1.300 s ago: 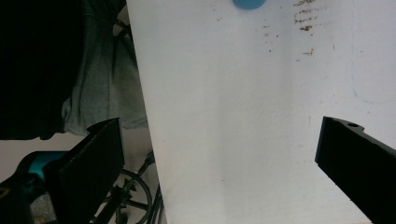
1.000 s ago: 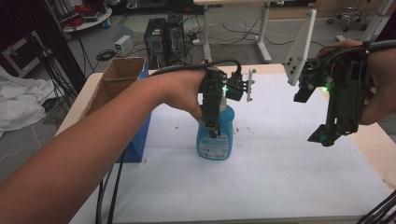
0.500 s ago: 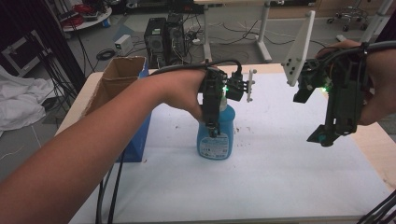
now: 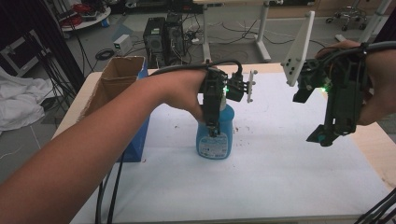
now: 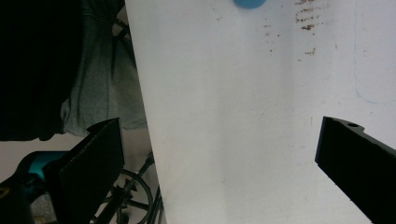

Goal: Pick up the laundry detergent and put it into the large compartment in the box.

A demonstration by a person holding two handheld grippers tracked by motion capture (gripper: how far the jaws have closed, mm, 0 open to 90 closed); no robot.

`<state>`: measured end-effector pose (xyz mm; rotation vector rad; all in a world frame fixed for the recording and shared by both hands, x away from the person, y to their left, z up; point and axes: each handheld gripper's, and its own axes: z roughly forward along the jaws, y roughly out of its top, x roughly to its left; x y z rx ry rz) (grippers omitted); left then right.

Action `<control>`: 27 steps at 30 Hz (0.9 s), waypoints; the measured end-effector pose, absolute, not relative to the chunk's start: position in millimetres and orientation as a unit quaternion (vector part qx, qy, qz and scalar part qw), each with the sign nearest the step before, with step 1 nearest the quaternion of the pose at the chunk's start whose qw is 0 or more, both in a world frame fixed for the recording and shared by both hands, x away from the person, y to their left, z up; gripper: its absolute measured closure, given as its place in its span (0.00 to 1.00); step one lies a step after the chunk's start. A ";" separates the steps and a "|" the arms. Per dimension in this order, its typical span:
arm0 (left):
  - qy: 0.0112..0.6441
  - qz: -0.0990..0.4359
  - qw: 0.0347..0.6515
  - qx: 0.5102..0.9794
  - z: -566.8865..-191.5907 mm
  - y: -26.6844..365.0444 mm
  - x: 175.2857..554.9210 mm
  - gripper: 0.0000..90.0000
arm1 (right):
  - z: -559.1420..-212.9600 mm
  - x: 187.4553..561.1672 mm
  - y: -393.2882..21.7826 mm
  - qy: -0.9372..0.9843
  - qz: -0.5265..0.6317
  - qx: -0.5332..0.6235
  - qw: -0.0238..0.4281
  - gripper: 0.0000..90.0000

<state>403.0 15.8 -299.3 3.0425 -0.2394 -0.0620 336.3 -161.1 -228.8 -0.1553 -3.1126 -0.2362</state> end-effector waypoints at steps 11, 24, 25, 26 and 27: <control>-0.083 -0.013 0.029 0.996 -298.6 12.9 399.0 0.43 | -233.7 338.2 -161.4 -0.996 -0.077 -0.050 0.012 0.01; -0.070 -0.007 0.035 0.997 -262.9 22.2 391.0 0.44 | -234.2 337.6 -159.2 -0.996 -0.077 -0.050 0.014 0.01; -0.067 -0.006 0.035 0.997 -257.7 24.1 390.6 0.44 | -234.1 337.9 -159.0 -0.996 -0.077 -0.048 0.014 0.01; -0.062 -0.005 0.035 0.997 -252.8 26.5 390.4 0.44 | -234.3 338.2 -158.7 -0.996 -0.077 -0.048 0.014 0.01; -0.060 -0.003 0.036 0.998 -247.7 28.9 390.4 0.44 | -234.7 339.0 -158.6 -0.996 -0.077 -0.044 0.014 0.01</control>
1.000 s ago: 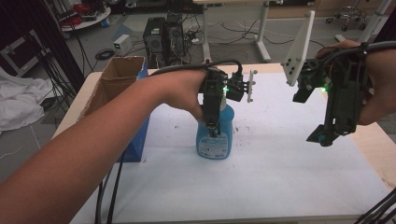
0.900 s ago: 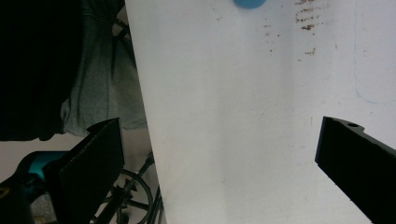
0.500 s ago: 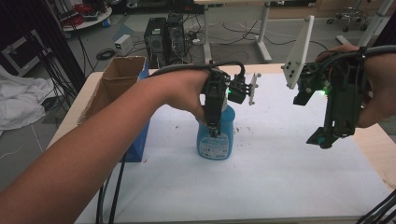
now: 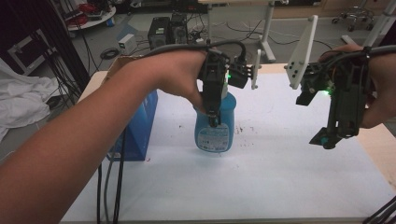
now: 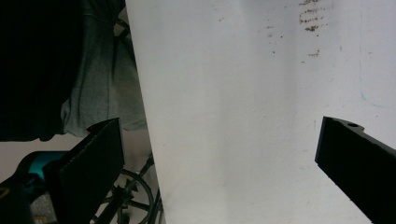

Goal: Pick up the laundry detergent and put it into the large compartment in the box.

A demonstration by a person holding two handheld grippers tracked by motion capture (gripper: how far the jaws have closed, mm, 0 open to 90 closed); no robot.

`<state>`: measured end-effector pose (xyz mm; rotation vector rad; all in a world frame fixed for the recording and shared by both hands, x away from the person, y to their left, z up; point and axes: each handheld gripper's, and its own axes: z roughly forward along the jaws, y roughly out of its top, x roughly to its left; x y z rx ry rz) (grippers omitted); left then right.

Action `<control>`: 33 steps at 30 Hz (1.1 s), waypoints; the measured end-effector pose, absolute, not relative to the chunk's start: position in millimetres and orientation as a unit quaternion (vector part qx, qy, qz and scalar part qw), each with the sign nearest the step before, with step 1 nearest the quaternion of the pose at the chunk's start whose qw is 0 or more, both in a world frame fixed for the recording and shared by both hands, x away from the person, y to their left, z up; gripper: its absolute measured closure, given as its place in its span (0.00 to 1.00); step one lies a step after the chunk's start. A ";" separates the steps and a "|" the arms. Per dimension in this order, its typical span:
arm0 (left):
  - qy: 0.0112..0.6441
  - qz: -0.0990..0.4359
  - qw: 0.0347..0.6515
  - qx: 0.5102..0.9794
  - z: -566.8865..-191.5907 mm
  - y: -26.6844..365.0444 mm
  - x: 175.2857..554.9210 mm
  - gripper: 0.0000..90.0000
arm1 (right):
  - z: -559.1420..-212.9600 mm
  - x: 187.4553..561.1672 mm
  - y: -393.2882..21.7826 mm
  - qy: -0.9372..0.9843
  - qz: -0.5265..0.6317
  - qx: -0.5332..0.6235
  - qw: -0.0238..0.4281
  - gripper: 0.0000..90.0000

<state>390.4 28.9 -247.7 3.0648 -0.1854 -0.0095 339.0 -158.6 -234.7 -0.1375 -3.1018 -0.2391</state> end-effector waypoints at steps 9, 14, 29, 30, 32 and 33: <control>-0.010 0.014 0.027 0.999 -209.1 54.4 394.2 0.44 | -234.2 340.6 -153.8 -0.996 -0.076 -0.042 0.014 0.01; 0.024 0.005 0.021 0.999 -188.5 72.9 397.1 0.44 | -233.4 341.7 -150.5 -0.996 -0.077 -0.037 0.014 0.01; 0.153 0.018 0.035 0.987 -128.9 137.0 406.7 0.44 | -234.0 345.3 -140.2 -0.997 -0.075 -0.026 0.015 0.01; 0.162 0.017 0.035 0.986 -126.8 141.2 407.6 0.44 | -234.2 345.4 -140.0 -0.997 -0.075 -0.026 0.015 0.01; 0.178 0.015 0.038 0.983 -123.0 149.9 409.7 0.44 | -234.0 345.6 -139.7 -0.997 -0.075 -0.026 0.016 0.01; 0.187 0.014 0.038 0.982 -121.0 154.4 410.8 0.44 | -234.0 345.8 -139.8 -0.997 -0.076 -0.024 0.016 0.01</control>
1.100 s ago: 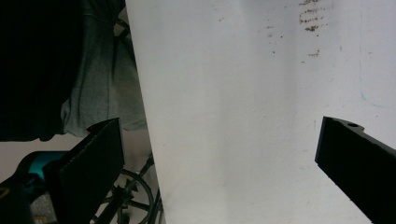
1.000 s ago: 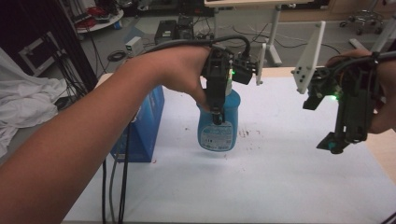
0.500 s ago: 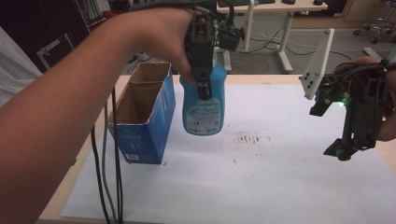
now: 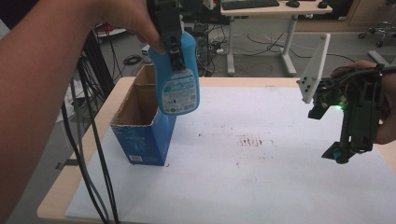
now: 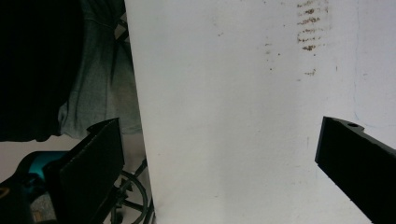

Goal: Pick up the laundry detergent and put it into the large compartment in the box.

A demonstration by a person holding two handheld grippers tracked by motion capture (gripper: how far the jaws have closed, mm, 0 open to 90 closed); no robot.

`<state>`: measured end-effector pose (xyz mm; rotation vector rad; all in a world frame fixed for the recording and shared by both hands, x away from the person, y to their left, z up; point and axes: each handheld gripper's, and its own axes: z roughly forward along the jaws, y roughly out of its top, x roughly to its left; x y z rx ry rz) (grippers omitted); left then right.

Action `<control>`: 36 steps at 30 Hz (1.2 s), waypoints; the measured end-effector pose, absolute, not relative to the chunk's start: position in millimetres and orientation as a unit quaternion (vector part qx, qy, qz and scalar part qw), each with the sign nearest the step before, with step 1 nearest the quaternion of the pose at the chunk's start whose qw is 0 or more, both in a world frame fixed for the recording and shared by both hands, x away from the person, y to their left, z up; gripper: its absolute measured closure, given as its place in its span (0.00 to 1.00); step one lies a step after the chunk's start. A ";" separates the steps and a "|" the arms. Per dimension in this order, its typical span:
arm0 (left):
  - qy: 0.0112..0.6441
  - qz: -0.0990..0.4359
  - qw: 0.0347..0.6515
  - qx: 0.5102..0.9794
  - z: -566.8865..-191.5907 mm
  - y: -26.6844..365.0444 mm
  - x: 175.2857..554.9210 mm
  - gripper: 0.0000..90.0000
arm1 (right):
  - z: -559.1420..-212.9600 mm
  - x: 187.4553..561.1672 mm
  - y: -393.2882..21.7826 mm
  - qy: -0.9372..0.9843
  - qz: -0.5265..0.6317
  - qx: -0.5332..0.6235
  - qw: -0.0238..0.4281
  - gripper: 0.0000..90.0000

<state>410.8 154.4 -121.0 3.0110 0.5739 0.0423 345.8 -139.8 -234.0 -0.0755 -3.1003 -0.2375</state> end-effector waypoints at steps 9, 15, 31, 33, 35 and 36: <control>0.257 0.010 0.047 0.965 -112.6 194.2 421.3 0.44 | -234.7 346.7 -138.9 -0.997 -0.076 -0.024 0.015 0.01; 0.311 0.015 0.037 0.949 -114.5 213.2 426.4 0.44 | -236.6 348.1 -136.2 -0.997 -0.075 -0.022 0.017 0.01; 0.369 0.009 0.026 0.929 -142.5 239.3 440.5 0.44 | -235.7 348.1 -135.4 -0.997 -0.079 -0.022 0.015 0.01; 0.376 0.011 0.025 0.926 -146.5 241.2 442.7 0.44 | -235.7 347.9 -135.8 -0.997 -0.078 -0.022 0.014 0.01; 0.380 0.013 0.025 0.925 -149.6 243.2 444.5 0.44 | -235.7 347.9 -136.4 -0.997 -0.077 -0.022 0.015 0.01; 0.382 0.012 0.026 0.924 -151.4 243.9 445.0 0.44 | -235.6 347.9 -136.9 -0.997 -0.078 -0.023 0.015 0.01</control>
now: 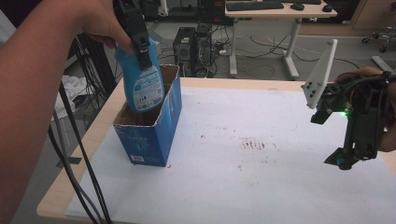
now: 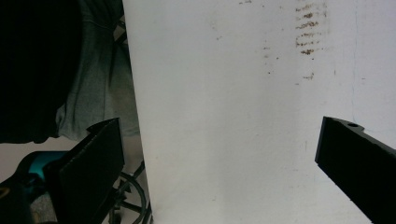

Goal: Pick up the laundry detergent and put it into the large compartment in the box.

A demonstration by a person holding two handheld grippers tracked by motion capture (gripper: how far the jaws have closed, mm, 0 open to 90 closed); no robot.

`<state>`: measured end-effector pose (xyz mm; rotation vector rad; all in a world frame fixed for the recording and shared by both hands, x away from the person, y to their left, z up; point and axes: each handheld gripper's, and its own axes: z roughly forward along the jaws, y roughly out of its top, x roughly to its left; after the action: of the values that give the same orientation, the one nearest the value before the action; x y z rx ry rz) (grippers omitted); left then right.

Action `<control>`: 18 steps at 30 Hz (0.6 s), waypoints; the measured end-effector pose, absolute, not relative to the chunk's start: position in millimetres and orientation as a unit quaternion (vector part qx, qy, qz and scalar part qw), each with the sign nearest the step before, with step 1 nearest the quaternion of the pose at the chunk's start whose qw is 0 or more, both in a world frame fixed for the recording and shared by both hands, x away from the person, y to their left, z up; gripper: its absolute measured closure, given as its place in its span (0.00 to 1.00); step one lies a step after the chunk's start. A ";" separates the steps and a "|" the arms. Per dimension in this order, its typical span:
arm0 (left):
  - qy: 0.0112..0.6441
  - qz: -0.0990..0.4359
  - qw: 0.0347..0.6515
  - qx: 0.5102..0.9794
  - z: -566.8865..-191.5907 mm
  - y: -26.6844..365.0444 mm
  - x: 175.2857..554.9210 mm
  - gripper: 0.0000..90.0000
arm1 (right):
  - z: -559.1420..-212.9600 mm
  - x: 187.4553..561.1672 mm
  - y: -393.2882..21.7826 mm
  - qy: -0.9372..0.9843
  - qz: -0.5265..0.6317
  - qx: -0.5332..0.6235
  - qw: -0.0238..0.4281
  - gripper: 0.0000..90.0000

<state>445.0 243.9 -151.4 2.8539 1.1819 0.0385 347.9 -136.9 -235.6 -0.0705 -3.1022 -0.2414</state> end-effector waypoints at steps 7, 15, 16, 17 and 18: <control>0.386 0.004 0.031 0.922 -169.6 245.9 447.9 0.44 | -235.0 348.8 -138.3 -0.996 -0.079 -0.027 0.013 0.01; 0.364 0.007 0.031 0.931 -196.3 249.2 446.3 0.44 | -236.3 349.2 -134.7 -0.997 -0.077 -0.024 0.015 0.01; 0.365 0.006 0.033 0.931 -200.4 249.7 445.9 0.44 | -236.3 349.6 -134.6 -0.997 -0.077 -0.023 0.015 0.01; 0.362 0.004 0.033 0.932 -204.0 250.2 445.9 0.44 | -236.4 350.1 -134.3 -0.997 -0.077 -0.021 0.014 0.01; 0.355 0.004 0.031 0.934 -207.7 250.6 446.2 0.44 | -236.5 350.2 -134.0 -0.997 -0.078 -0.021 0.014 0.01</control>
<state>446.2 250.6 -207.7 2.8789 1.0931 0.0121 350.2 -134.0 -236.5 -0.0639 -3.1028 -0.2418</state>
